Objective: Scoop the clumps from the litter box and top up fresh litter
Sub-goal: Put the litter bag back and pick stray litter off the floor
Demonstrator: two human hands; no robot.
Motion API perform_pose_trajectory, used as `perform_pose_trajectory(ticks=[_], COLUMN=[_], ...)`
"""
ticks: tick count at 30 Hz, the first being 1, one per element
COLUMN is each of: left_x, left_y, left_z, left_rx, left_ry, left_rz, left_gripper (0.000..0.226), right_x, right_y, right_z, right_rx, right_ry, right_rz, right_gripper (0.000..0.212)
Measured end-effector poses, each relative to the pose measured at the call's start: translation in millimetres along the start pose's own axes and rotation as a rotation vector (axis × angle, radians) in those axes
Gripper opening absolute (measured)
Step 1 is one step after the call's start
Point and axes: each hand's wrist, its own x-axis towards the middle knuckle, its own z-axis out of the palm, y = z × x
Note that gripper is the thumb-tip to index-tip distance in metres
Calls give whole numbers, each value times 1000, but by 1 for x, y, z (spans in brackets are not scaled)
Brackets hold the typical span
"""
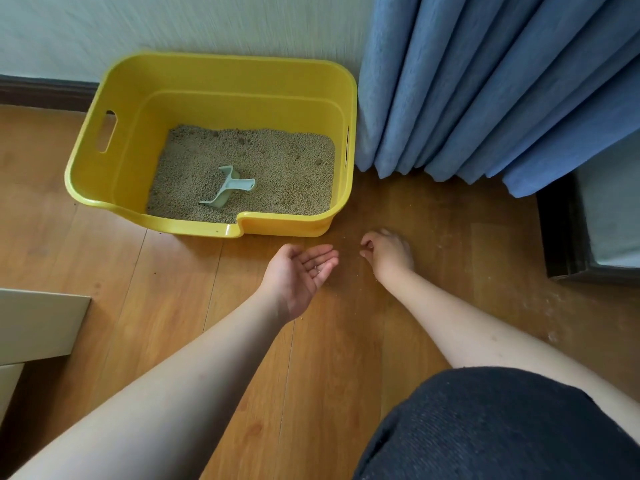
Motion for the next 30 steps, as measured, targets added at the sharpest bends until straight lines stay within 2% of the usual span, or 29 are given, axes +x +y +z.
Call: perform_pose_trajectory(ticks=[5, 10, 12, 17, 19, 23, 30], left_x=[-1, -1, -1, 0, 1, 0, -1], left_y=[0, 0, -1, -2, -2, 0, 2], left_z=[-2, 1, 3, 2, 0, -2, -4], left_rx=[0, 5, 10, 24, 32, 32, 42], left_ry=[1, 3, 2, 9, 13, 27, -1], left_rz=[14, 24, 22, 29, 34, 50, 52], left_gripper=[51, 51, 51, 51, 51, 51, 50], right_x=[4, -6, -17, -39, -43, -44, -33], right_y=[1, 4, 8, 11, 9, 9, 2], right_z=[-4, -10, -11, 4, 13, 26, 26], right_rx=[-60, 271, 313, 195, 91, -40, -98], right_ry=[-23, 15, 2, -96, -70, 18, 6], right_rz=[-18, 39, 0, -138, -158, -118, -94], right_gripper=[15, 4, 2, 13, 18, 21, 18])
